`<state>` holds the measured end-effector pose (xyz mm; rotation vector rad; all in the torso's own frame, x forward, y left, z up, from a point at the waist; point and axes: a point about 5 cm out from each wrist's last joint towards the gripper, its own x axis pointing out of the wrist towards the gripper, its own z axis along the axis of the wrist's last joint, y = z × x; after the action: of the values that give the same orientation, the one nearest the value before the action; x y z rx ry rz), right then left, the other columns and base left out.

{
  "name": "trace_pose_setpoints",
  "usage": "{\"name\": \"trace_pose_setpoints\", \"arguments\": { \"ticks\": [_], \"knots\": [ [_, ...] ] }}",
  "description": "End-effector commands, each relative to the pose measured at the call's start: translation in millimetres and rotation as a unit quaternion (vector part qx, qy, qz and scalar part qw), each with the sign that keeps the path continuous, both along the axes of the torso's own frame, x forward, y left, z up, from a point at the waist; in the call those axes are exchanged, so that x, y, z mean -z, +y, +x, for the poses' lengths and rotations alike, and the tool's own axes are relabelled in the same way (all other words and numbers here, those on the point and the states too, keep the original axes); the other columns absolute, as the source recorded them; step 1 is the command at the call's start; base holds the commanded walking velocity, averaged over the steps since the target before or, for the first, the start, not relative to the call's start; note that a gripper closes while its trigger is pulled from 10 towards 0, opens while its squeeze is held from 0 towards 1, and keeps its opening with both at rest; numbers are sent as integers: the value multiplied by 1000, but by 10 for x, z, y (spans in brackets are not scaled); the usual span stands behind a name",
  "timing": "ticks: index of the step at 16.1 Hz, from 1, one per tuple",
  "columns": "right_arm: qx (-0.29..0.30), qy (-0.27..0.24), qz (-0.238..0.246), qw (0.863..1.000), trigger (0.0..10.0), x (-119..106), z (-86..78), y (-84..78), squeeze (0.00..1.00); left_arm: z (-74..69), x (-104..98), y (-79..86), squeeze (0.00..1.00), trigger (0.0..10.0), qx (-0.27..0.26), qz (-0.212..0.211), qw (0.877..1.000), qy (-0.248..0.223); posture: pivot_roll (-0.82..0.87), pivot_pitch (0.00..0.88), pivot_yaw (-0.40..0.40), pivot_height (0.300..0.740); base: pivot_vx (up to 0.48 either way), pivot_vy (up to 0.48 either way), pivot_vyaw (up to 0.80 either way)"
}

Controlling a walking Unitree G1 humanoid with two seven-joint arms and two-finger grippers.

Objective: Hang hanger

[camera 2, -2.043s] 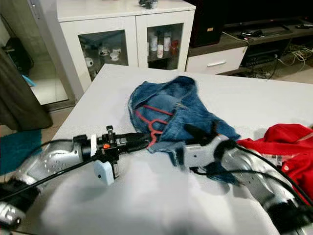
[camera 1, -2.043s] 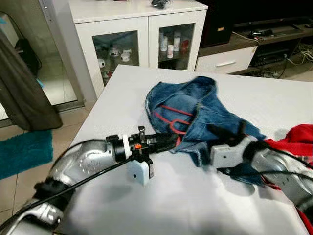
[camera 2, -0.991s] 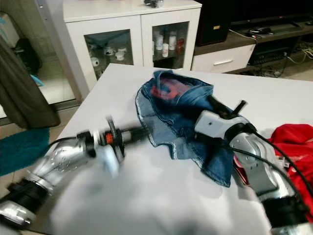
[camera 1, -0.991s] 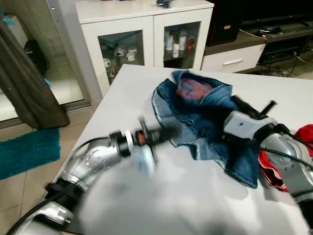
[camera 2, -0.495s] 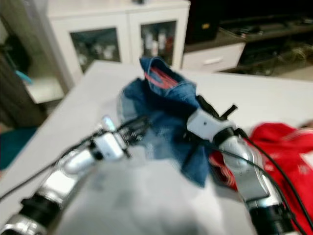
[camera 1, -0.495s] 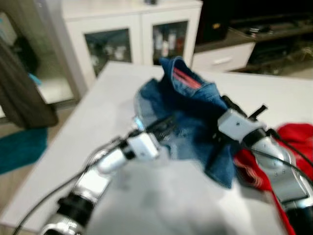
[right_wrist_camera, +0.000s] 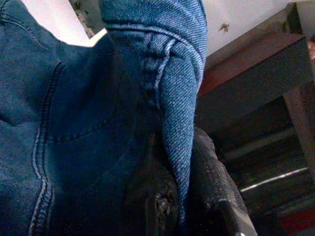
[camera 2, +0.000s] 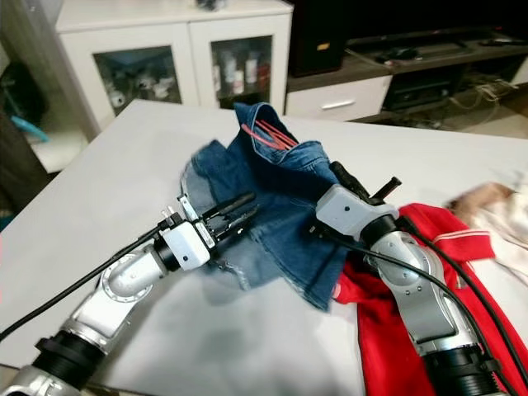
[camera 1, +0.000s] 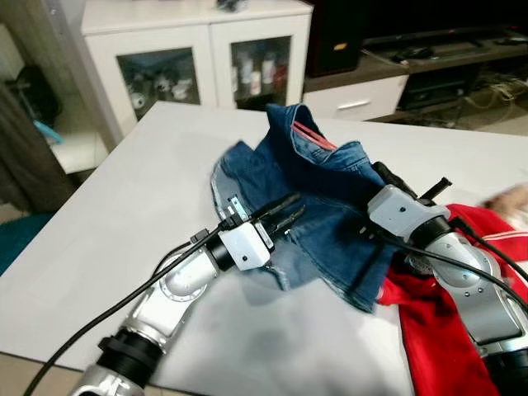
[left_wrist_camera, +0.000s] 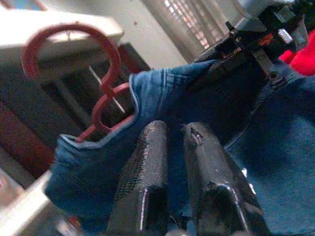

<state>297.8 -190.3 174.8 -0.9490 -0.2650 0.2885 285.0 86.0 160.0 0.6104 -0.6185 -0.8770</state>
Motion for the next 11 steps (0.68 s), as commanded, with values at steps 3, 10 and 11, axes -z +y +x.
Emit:
{"name": "trace_pose_setpoints", "arguments": {
  "ticks": [3,10,11],
  "knots": [
    [-19,-9,-27,999,10000,-26,6,80,0,56,-134,100,0,10000,-5,60,995,-78,39,50,-1,740,0,0,0],
    [-23,-16,-82,996,10000,-27,193,296,0,167,-606,217,0,10000,2,130,962,-240,49,32,-3,740,0,0,0],
    [-14,-16,-82,996,10000,-52,241,323,0,164,-615,218,0,10000,7,140,958,-251,49,32,-3,740,0,0,0]
  ]
}}
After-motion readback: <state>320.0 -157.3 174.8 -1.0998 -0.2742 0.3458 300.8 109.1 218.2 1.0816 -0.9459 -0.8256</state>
